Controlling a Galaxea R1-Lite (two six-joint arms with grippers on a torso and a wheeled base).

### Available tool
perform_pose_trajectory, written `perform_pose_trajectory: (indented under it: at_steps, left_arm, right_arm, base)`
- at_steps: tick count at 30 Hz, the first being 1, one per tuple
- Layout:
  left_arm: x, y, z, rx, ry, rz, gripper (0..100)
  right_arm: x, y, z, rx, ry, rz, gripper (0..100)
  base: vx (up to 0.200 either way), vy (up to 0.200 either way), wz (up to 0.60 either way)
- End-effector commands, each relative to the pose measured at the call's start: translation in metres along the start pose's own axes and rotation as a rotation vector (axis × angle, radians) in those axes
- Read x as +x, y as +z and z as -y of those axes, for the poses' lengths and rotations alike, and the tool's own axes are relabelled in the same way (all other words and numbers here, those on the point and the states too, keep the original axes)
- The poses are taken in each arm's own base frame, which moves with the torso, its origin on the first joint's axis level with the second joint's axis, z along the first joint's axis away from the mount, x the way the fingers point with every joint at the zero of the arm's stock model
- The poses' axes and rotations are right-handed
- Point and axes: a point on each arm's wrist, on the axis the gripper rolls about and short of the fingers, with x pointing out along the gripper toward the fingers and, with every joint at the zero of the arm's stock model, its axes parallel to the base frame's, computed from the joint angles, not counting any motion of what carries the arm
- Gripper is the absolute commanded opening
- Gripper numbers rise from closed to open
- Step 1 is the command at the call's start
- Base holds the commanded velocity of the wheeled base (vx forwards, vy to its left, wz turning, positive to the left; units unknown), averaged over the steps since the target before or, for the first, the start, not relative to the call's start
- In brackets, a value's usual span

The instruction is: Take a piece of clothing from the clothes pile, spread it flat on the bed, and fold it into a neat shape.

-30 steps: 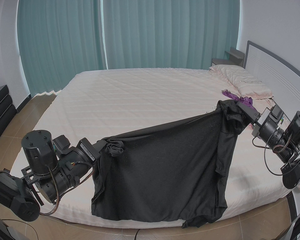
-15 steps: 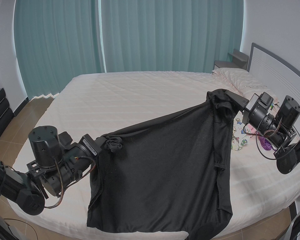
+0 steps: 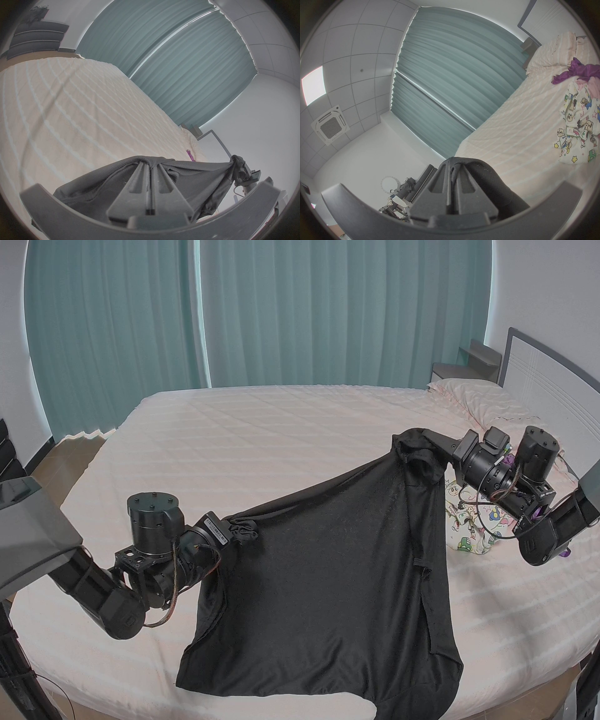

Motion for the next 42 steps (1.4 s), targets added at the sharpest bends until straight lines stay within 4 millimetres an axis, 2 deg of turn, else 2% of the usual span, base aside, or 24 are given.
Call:
perform_pose_trajectory:
  at_steps: [1, 2, 3, 4, 7, 8, 12, 13, 14, 15, 18, 21, 23, 27, 28, 29, 32, 34, 35, 36, 39, 42]
  left_arm:
    - [0.031, -0.009, -0.019, -0.005, 0.06, -0.009, 0]
    - [0.035, -0.008, -0.02, -0.017, 0.062, -0.005, 0]
    - [0.035, -0.008, -0.02, -0.017, 0.062, -0.005, 0]
    - [0.043, -0.006, -0.024, -0.056, 0.068, 0.007, 100]
    - [0.05, -0.007, -0.029, -0.076, 0.076, 0.002, 100]
    - [0.059, -0.012, -0.04, -0.07, 0.108, -0.003, 100]
    - [0.075, -0.008, -0.057, -0.059, 0.149, 0.024, 100]
    - [0.076, -0.006, -0.06, -0.062, 0.156, 0.03, 100]
    - [0.076, -0.006, -0.06, -0.062, 0.156, 0.03, 100]
    - [0.078, -0.002, -0.067, -0.064, 0.174, 0.042, 100]
    - [0.078, 0.0, -0.071, -0.068, 0.185, 0.047, 100]
    - [0.072, -0.001, -0.072, -0.066, 0.197, 0.037, 100]
    - [0.063, 0.0, -0.072, -0.067, 0.206, 0.031, 100]
    - [0.035, 0.003, -0.068, -0.075, 0.211, 0.016, 100]
    - [0.035, 0.003, -0.068, -0.075, 0.211, 0.016, 100]
    - [0.019, 0.005, -0.065, -0.077, 0.203, 0.011, 100]
    - [-0.015, 0.002, -0.069, -0.084, 0.185, -0.008, 100]
    - [-0.029, 0.0, -0.072, -0.084, 0.183, -0.006, 100]
    - [-0.045, -0.003, -0.075, -0.086, 0.182, -0.005, 100]
    - [-0.046, -0.003, -0.075, -0.086, 0.183, -0.006, 100]
    - [-0.079, -0.012, -0.075, -0.105, 0.168, -0.028, 100]
    - [-0.083, -0.019, -0.074, -0.103, 0.159, -0.066, 100]
  right_arm:
    - [0.016, -0.021, 0.037, 0.025, -0.061, -0.047, 0]
    - [0.018, -0.025, 0.043, 0.032, -0.073, -0.054, 100]
    - [0.018, -0.025, 0.043, 0.032, -0.073, -0.054, 100]
    - [0.023, -0.03, 0.053, 0.039, -0.089, -0.06, 100]
    - [0.027, -0.038, 0.064, 0.049, -0.116, -0.074, 100]
    - [0.027, -0.048, 0.08, 0.069, -0.178, -0.116, 100]
    - [0.034, -0.056, 0.114, 0.072, -0.307, -0.139, 100]
    - [0.036, -0.057, 0.122, 0.065, -0.349, -0.118, 100]
    - [0.036, -0.057, 0.122, 0.065, -0.349, -0.118, 100]
    - [0.043, -0.058, 0.141, 0.046, -0.449, -0.053, 100]
    - [0.05, -0.067, 0.165, 0.029, -0.632, -0.04, 100]
    - [0.048, -0.072, 0.174, 0.015, -0.728, -0.049, 100]
    - [0.042, -0.074, 0.174, 0.018, -0.745, -0.06, 100]
    - [0.025, -0.076, 0.158, 0.0, -0.765, -0.11, 100]
    - [0.025, -0.076, 0.158, 0.0, -0.765, -0.11, 100]
    - [0.014, -0.082, 0.151, -0.01, -0.775, -0.156, 100]
    - [-0.013, -0.104, 0.134, -0.06, -0.799, -0.282, 100]
    - [-0.026, -0.112, 0.125, -0.076, -0.803, -0.321, 100]
    - [-0.037, -0.118, 0.117, -0.089, -0.797, -0.343, 100]
    - [-0.041, -0.12, 0.114, -0.091, -0.795, -0.349, 100]
    - [-0.07, -0.131, 0.102, -0.151, -0.791, -0.41, 100]
    - [-0.084, -0.14, 0.099, -0.226, -0.807, -0.475, 100]
  base:
    - [0.0, 0.0, 0.0]
    - [0.0, 0.0, 0.0]
    - [0.0, 0.0, 0.0]
    - [0.0, 0.0, 0.0]
    - [0.0, 0.0, 0.0]
    - [0.0, 0.0, 0.0]
    - [0.0, 0.0, 0.0]
    - [0.0, 0.0, 0.0]
    - [0.0, 0.0, 0.0]
    - [0.0, 0.0, 0.0]
    - [0.0, 0.0, 0.0]
    - [0.0, 0.0, 0.0]
    - [0.0, 0.0, 0.0]
    - [0.0, 0.0, 0.0]
    - [0.0, 0.0, 0.0]
    - [0.0, 0.0, 0.0]
    - [0.0, 0.0, 0.0]
    - [0.0, 0.0, 0.0]
    - [0.0, 0.0, 0.0]
    - [0.0, 0.0, 0.0]
    - [0.0, 0.0, 0.0]
    - [0.0, 0.0, 0.0]
